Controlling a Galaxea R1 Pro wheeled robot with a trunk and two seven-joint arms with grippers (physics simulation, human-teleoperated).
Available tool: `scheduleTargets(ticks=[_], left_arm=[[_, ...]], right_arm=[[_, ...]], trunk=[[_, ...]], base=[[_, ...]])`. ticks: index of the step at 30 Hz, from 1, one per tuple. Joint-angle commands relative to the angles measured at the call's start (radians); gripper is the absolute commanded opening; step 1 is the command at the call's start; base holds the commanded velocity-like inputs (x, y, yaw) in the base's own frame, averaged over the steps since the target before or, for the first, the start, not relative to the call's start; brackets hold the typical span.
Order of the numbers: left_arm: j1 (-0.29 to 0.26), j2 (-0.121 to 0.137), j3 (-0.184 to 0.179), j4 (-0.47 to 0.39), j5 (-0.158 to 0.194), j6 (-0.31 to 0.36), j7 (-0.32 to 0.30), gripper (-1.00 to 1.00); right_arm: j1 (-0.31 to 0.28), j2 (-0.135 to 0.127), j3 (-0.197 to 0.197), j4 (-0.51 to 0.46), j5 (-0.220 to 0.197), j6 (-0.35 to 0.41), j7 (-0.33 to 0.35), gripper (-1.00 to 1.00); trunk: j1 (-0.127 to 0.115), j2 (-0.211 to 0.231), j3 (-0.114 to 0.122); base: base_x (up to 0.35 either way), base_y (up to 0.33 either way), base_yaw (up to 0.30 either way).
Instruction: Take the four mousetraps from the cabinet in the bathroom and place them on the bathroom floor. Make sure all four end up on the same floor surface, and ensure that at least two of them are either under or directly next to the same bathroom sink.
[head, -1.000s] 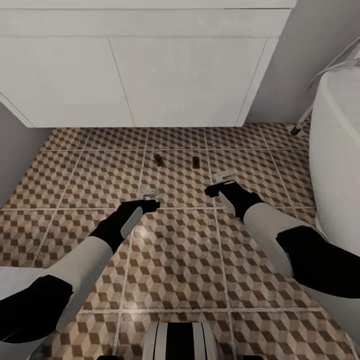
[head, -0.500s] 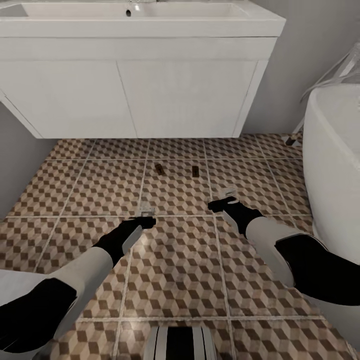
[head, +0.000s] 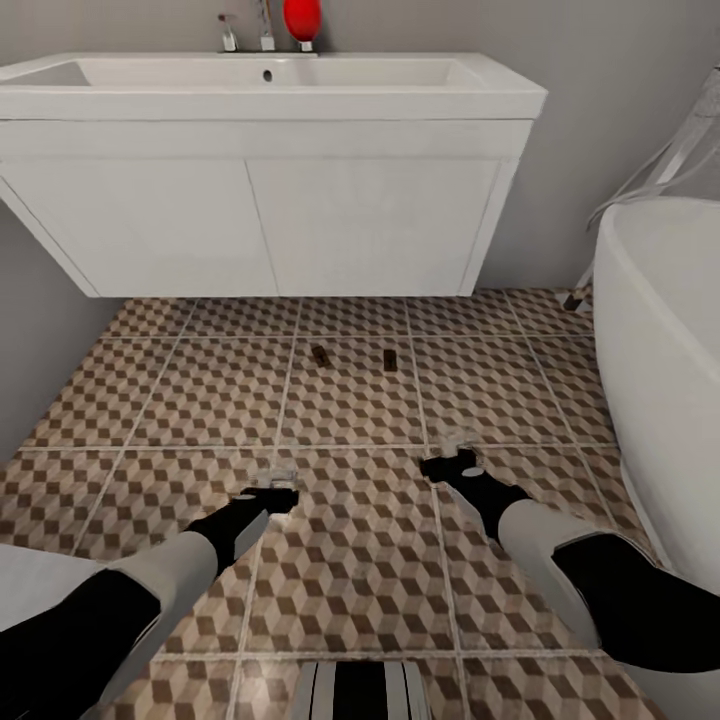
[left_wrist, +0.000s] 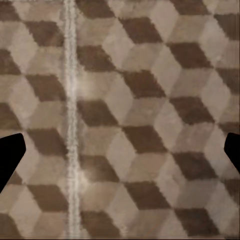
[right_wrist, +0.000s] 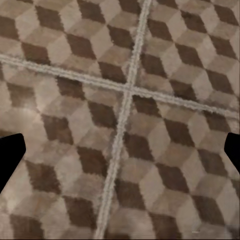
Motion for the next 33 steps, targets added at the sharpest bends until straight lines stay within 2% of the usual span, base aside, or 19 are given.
scheduleTargets(ticks=[1,6,14,23,24,28,33], left_arm=[[0.009,0.003,-0.009,0.021,0.008,-0.004,-0.012,1.0],[0.043,0.018,-0.01,0.047,0.008,-0.025,-0.032,1.0],[0.131,0.044,-0.01,0.057,0.007,-0.042,-0.041,1.0],[0.204,0.057,-0.01,0.059,0.007,-0.074,-0.042,1.0],[0.229,0.059,-0.011,0.059,0.006,-0.085,-0.042,1.0],[0.268,0.062,-0.011,0.059,0.006,-0.098,-0.042,1.0],[0.302,0.069,-0.011,0.066,0.005,-0.156,-0.041,1.0]], right_arm=[[0.024,-0.004,0.007,0.001,-0.003,-0.017,-0.003,1.0],[0.082,-0.011,0.007,0.0,-0.003,-0.066,-0.003,1.0],[0.186,-0.034,0.007,0.0,-0.005,-0.164,-0.003,1.0],[0.257,-0.05,0.007,0.0,-0.006,-0.237,-0.002,1.0],[0.278,-0.055,0.007,0.0,-0.007,-0.263,-0.002,1.0],[0.307,-0.06,0.007,0.001,-0.007,-0.303,-0.002,1.0],[0.35,-0.062,0.007,0.001,-0.008,-0.342,-0.002,1.0]], trunk=[[-0.001,0.0,0.004],[-0.003,0.001,0.023],[-0.007,0.003,0.054],[-0.011,0.005,0.089],[-0.011,0.005,0.093],[-0.013,0.006,0.108],[-0.032,0.041,0.124]], base=[[0.0,0.0,0.0],[0.0,0.0,0.0],[0.0,0.0,0.0],[0.0,0.0,0.0],[0.0,0.0,0.0],[0.0,0.0,0.0],[0.0,0.0,0.0]])
